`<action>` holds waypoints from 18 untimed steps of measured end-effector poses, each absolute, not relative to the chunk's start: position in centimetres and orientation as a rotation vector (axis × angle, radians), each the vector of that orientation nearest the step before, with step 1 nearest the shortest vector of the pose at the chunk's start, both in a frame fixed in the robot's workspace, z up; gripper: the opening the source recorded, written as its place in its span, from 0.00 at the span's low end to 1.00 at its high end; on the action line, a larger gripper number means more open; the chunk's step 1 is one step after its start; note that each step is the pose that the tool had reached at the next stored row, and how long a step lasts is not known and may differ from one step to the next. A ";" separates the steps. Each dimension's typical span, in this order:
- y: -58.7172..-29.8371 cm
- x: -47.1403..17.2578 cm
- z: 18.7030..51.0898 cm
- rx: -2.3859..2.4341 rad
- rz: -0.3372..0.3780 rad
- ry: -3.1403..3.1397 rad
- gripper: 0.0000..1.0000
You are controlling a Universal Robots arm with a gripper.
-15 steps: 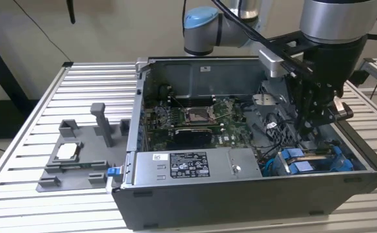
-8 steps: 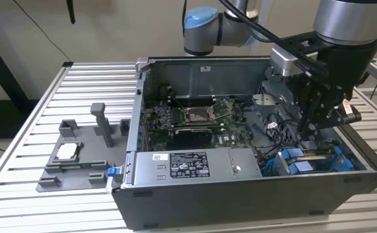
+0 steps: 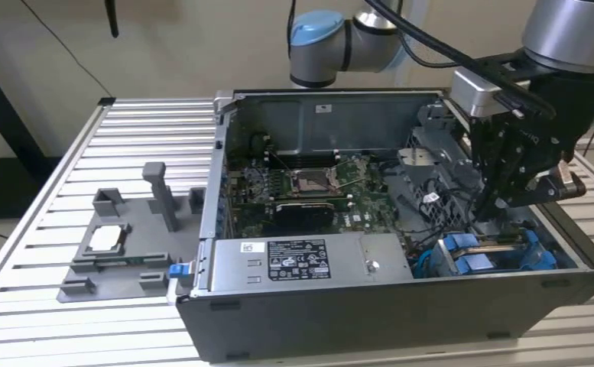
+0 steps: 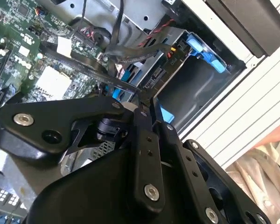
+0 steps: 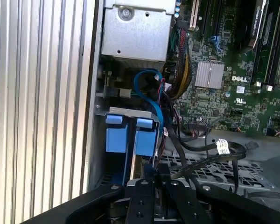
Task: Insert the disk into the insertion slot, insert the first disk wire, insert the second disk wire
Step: 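Insert the second disk wire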
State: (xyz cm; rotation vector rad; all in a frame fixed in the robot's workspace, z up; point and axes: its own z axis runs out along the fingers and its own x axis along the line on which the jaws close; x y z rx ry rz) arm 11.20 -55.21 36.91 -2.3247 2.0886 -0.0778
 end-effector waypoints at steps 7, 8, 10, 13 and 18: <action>-55.7 12.9 36.7 -2.334 -0.035 2.097 0.16; -55.8 13.1 36.6 -2.334 -0.031 2.097 0.16; -56.0 13.2 36.4 -2.332 -0.027 2.098 0.16; -56.1 13.2 36.1 -2.325 -0.027 2.107 0.16; -56.1 13.2 35.5 -2.308 -0.024 2.122 0.16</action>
